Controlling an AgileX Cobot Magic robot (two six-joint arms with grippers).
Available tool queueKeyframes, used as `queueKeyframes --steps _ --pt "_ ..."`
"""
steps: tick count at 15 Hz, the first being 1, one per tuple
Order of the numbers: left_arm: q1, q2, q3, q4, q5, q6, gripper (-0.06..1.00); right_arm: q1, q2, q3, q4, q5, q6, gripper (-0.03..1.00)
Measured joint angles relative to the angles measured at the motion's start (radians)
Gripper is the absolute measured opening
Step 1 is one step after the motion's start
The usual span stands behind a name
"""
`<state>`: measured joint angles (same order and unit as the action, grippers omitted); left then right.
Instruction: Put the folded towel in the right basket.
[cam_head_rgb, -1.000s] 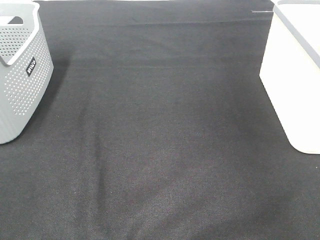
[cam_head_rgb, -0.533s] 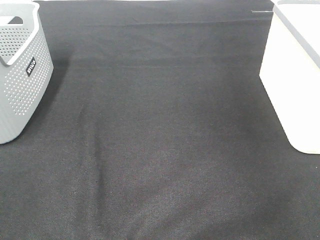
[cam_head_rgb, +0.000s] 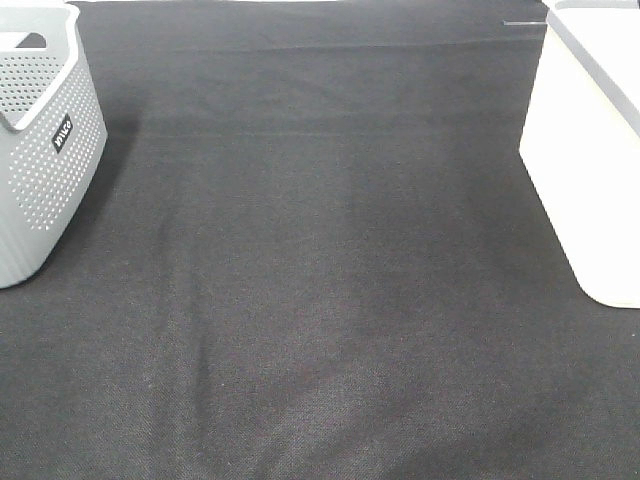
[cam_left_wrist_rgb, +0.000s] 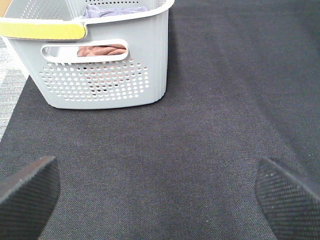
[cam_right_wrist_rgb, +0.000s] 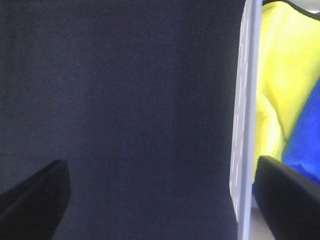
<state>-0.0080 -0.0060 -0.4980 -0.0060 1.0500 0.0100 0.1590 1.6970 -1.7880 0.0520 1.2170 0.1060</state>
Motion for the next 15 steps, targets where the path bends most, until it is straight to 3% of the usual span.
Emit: queueKeyframes --steps 3,7,9,11,12,15 --pt "0.0 0.0 0.0 0.0 0.0 0.0 0.99 0.09 -0.226 0.254 -0.085 -0.004 0.089 0.96" --pt "0.0 0.0 0.0 0.0 0.0 0.0 0.99 0.091 -0.671 0.688 -0.091 -0.003 0.081 0.96" --pt "0.0 0.0 0.0 0.0 0.0 0.0 0.99 0.091 -1.006 0.935 -0.091 -0.001 0.061 0.96" --pt "0.0 0.0 0.0 0.0 0.0 0.0 0.99 0.091 -1.261 1.072 -0.101 -0.037 0.043 0.96" --pt "0.0 0.0 0.0 0.0 0.0 0.0 0.99 0.091 -1.261 1.072 -0.101 -0.037 0.043 0.96" --pt "0.0 0.0 0.0 0.0 0.0 0.0 0.99 0.091 -1.545 1.221 -0.104 -0.088 -0.033 0.96"
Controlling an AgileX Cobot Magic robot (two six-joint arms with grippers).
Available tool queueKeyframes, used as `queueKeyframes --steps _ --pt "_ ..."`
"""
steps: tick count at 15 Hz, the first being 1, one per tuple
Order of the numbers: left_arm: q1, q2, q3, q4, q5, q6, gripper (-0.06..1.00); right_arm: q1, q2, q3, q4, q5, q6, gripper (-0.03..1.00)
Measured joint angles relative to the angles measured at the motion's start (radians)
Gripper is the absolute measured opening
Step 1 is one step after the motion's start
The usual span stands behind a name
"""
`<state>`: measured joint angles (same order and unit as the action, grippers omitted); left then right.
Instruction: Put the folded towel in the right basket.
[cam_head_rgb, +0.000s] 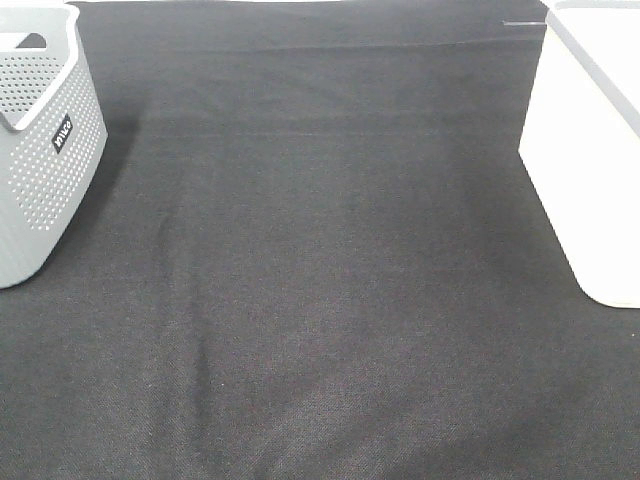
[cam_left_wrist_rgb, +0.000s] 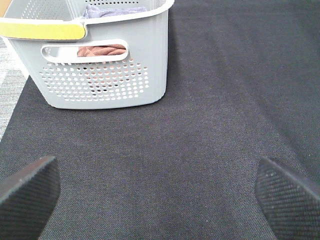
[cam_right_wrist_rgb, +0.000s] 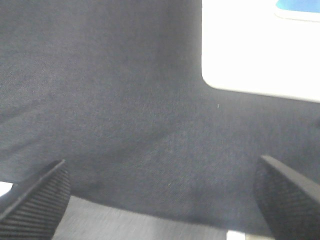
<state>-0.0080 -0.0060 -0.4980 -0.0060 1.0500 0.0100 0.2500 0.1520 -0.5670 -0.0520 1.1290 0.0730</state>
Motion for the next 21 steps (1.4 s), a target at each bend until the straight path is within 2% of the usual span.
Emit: queueKeyframes --steps 3,9,10,14,21 --pt "0.0 0.0 0.0 0.0 0.0 0.0 0.99 0.0 -0.154 0.098 0.0 -0.002 -0.036 0.96" --pt "0.0 0.0 0.0 0.0 0.0 0.0 0.99 -0.002 -0.156 0.11 0.001 -0.02 -0.062 0.96" --pt "0.0 0.0 0.0 0.0 0.0 0.0 0.99 -0.022 -0.156 0.11 0.001 -0.022 -0.062 0.96" --pt "0.0 0.0 0.0 0.0 0.0 0.0 0.99 -0.278 -0.156 0.111 0.001 -0.024 -0.062 0.96" --pt "0.0 0.0 0.0 0.0 0.0 0.0 0.99 -0.306 -0.156 0.111 0.001 -0.024 -0.062 0.96"
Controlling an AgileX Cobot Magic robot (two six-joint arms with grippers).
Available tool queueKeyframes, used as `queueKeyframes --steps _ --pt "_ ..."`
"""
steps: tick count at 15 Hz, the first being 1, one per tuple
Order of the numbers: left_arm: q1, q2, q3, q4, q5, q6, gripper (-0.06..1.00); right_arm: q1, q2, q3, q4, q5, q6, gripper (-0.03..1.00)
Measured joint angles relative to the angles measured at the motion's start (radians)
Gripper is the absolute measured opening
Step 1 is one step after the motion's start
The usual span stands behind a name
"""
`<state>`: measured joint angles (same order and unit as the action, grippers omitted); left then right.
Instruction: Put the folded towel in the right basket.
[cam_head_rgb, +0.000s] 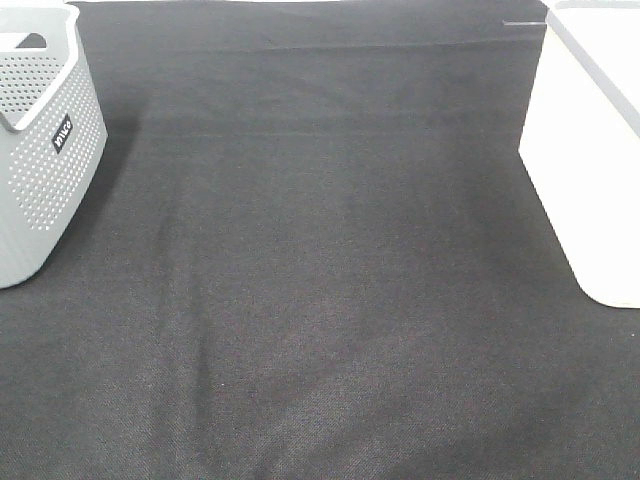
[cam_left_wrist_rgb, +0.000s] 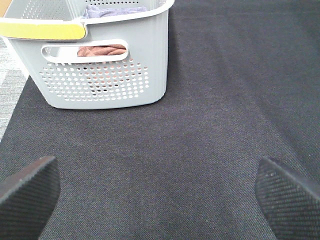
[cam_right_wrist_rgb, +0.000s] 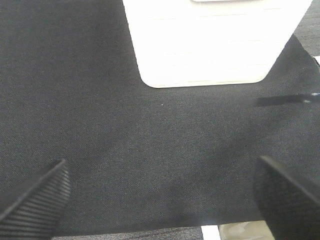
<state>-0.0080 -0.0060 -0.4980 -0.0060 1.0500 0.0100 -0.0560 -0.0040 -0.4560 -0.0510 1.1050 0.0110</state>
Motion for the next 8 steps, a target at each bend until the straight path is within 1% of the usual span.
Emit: queueKeyframes --steps 8 --pt "0.0 0.0 0.0 0.006 0.0 0.001 0.99 0.0 0.0 0.001 0.0 0.0 0.0 0.96"
